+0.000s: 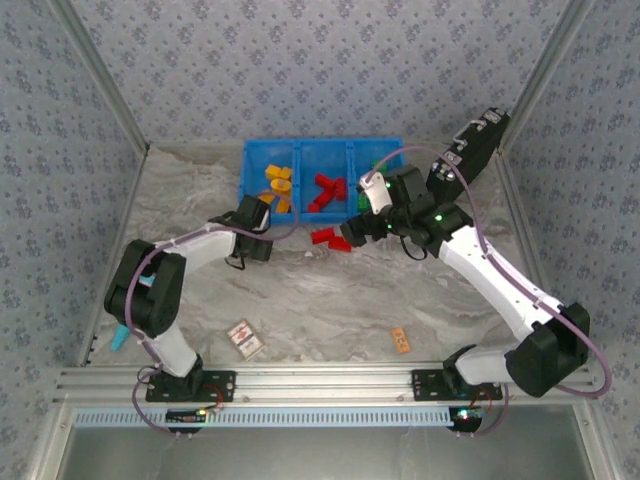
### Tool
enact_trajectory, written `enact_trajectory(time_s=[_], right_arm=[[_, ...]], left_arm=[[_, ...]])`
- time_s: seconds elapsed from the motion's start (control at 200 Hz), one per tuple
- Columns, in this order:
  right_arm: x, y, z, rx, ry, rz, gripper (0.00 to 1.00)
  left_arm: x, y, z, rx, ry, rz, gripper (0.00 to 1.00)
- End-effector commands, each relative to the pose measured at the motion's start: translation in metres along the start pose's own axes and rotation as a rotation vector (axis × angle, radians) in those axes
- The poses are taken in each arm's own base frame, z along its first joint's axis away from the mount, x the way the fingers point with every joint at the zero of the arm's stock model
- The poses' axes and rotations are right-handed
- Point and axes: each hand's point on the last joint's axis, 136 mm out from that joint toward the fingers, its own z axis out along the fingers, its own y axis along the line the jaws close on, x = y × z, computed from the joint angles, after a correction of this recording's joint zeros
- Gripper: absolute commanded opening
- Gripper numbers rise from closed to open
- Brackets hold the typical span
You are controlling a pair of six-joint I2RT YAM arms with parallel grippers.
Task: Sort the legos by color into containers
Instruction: Pick up the lego from the center of the table.
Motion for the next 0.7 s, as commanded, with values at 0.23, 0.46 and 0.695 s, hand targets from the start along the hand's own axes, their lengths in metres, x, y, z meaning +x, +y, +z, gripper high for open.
enact_trajectory(time_s=[0.23,0.46,0.695], right_arm=[[-0.002,-0.009,0.012,0.015,0.028,0.064,0.98],[-0.006,-0.011,0.021,-0.004,0.031,0.089,0.98],[-0.01,-0.009,0.024,0.002,0.03,0.087,0.98]], left_arm=[[-0.027,-0.019,0.01,0.087,-0.001,-0.001,0.51],[-0.018,-0.016,0.013,0.08,0.034,-0.015,0.49],[-0.009,-0.013,0.015,0.067,0.072,-0.031,0.34]])
